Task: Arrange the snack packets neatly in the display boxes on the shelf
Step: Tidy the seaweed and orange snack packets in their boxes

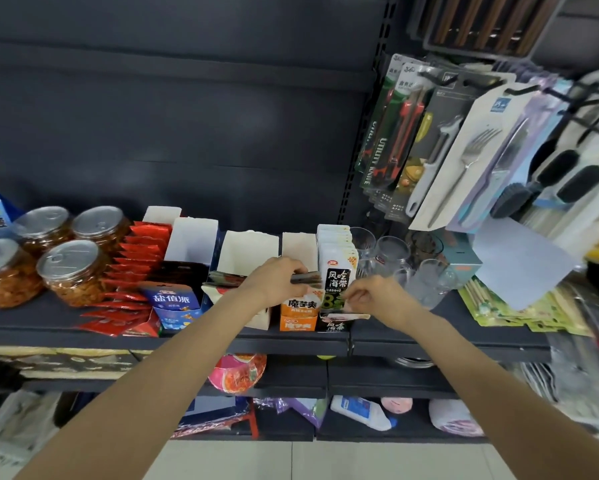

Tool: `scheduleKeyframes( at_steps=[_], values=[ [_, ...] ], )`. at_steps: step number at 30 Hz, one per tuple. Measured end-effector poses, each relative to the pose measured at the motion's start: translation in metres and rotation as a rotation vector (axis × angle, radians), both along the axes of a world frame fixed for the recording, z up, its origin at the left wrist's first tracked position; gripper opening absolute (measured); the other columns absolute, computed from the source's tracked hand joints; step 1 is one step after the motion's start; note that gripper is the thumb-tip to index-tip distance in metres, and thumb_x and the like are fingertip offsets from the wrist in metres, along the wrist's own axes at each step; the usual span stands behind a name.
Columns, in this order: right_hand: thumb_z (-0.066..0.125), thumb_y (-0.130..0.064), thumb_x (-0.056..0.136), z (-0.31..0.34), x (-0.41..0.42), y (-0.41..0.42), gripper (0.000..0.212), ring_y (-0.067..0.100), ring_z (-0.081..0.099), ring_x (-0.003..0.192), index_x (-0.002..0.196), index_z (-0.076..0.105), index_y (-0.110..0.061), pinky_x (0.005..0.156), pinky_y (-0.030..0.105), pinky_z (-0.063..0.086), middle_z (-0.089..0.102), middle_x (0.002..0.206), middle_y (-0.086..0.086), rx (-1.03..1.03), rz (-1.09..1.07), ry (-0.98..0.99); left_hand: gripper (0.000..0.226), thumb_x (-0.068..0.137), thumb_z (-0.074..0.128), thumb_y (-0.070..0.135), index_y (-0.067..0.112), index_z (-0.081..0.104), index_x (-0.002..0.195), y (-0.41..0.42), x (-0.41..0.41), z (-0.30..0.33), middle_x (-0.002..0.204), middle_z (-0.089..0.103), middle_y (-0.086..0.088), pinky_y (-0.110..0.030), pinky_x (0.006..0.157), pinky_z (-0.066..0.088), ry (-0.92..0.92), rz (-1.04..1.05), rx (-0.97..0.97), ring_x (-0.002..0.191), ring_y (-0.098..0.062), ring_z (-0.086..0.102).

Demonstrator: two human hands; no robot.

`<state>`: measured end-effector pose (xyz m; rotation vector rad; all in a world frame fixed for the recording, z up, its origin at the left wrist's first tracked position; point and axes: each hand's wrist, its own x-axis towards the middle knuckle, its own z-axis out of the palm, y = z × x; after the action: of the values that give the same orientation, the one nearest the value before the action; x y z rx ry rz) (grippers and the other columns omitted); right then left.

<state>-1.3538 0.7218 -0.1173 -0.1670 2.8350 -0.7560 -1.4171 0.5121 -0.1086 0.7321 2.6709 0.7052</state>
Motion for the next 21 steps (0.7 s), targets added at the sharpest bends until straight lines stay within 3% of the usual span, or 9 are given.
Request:
scheduleKeyframes(
  at_steps=[3, 8, 11, 15, 18, 21],
  values=[
    [0.058, -0.017, 0.091, 0.0, 0.003, -0.003, 0.02, 0.015, 0.064, 0.094, 0.109, 0.068, -0.015, 0.087, 0.033, 0.052, 0.069, 0.106, 0.003, 0.148, -0.011, 0.082, 0.037, 0.09, 0.061, 0.029, 0.017, 0.057, 0.124, 0.0, 0.003, -0.002, 0.122, 0.059, -0.004, -0.031, 0.089, 0.046, -0.008, 0.005, -0.001, 0.104, -0.018, 0.055],
    [0.044, -0.012, 0.096, 0.0, 0.003, -0.013, 0.028, 0.025, 0.064, 0.095, 0.111, 0.067, -0.018, 0.079, 0.039, 0.053, 0.067, 0.11, 0.004, 0.306, -0.048, 0.199, 0.038, 0.09, 0.061, 0.027, 0.017, 0.056, 0.126, 0.0, 0.003, -0.004, 0.121, 0.06, -0.005, -0.029, 0.088, 0.045, -0.008, 0.011, 0.001, 0.105, -0.019, 0.056],
    [0.05, -0.006, 0.091, 0.005, 0.002, -0.011, 0.024, 0.022, 0.062, 0.092, 0.104, 0.07, -0.013, 0.079, 0.037, 0.052, 0.067, 0.104, 0.005, 0.148, -0.116, 0.316, 0.039, 0.089, 0.062, 0.027, 0.017, 0.056, 0.126, -0.001, 0.004, -0.005, 0.122, 0.06, -0.004, -0.029, 0.09, 0.045, -0.034, 0.012, 0.014, 0.105, -0.019, 0.056],
    [0.057, -0.001, 0.088, 0.031, 0.002, -0.006, 0.02, 0.011, 0.056, 0.077, 0.1, 0.071, -0.008, 0.074, 0.016, 0.042, 0.065, 0.094, 0.005, -0.05, -0.208, 0.445, 0.043, 0.087, 0.065, 0.03, 0.018, 0.055, 0.128, -0.003, 0.003, -0.003, 0.124, 0.059, -0.003, -0.029, 0.091, 0.045, -0.053, 0.013, 0.029, 0.107, -0.018, 0.054],
    [0.056, -0.004, 0.09, 0.051, 0.001, -0.003, 0.02, 0.011, 0.057, 0.082, 0.102, 0.07, -0.011, 0.076, 0.016, 0.042, 0.065, 0.097, 0.002, -0.107, -0.248, 0.471, 0.047, 0.086, 0.066, 0.031, 0.016, 0.053, 0.129, 0.001, 0.003, 0.0, 0.129, 0.056, -0.002, -0.03, 0.097, 0.042, -0.057, 0.024, 0.088, 0.116, -0.019, 0.052],
    [0.054, -0.003, 0.091, 0.064, 0.0, -0.001, 0.019, 0.005, 0.056, 0.078, 0.096, 0.07, -0.013, 0.07, 0.006, 0.039, 0.065, 0.09, -0.006, -0.229, -0.323, 0.505, 0.033, 0.088, 0.064, 0.018, 0.014, 0.059, 0.12, 0.009, 0.004, 0.007, 0.121, 0.06, -0.004, -0.025, 0.094, 0.042, -0.028, 0.049, 0.204, 0.115, -0.018, 0.054]
  ],
)
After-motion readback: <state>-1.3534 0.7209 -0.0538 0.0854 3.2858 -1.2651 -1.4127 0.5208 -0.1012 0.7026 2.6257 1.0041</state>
